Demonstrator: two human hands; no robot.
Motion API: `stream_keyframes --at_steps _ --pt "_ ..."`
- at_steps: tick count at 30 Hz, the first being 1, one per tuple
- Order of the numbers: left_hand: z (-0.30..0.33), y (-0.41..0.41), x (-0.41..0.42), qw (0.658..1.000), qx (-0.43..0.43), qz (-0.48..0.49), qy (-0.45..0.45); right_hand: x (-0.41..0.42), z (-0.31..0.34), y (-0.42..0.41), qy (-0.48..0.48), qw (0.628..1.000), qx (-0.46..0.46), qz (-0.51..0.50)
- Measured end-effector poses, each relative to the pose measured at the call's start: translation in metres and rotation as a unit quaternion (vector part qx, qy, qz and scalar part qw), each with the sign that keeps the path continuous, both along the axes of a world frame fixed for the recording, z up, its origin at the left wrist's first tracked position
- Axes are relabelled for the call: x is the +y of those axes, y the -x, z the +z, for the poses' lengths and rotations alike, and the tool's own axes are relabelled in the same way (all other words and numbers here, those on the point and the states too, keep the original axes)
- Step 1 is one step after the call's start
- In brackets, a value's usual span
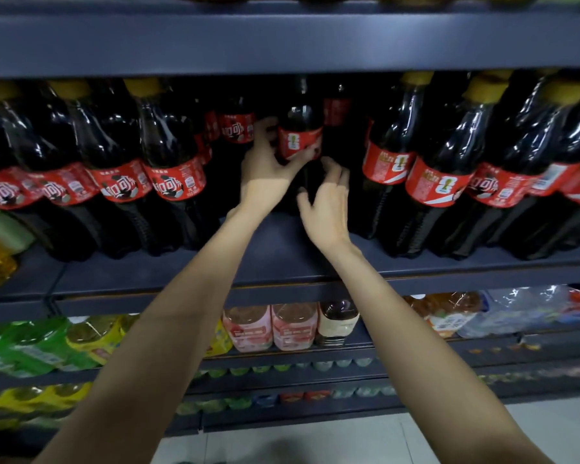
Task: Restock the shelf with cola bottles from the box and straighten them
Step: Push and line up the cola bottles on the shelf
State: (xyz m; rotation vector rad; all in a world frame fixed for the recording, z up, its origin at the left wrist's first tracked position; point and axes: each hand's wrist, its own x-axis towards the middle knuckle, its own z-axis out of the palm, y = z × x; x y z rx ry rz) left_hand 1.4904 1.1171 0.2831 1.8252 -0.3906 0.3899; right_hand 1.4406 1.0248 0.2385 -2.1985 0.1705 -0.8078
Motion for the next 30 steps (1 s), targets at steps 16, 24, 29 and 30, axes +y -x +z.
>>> stream_keyframes --at_steps 16,24,29,30 --pt "-0.016 0.073 0.047 0.976 -0.043 0.109 -0.186 0.068 0.012 -0.013 -0.063 0.993 -0.009 0.099" --pt "-0.02 0.067 0.077 0.941 -0.197 0.077 -0.264 0.064 0.011 -0.03 -0.007 0.994 0.031 0.105" --pt "-0.044 0.071 0.109 0.839 -0.376 0.18 -0.351 0.055 0.006 -0.031 -0.003 0.99 0.031 0.138" --pt "-0.049 0.072 0.115 0.826 -0.369 0.221 -0.364 0.055 0.004 -0.03 -0.005 0.99 0.025 0.141"
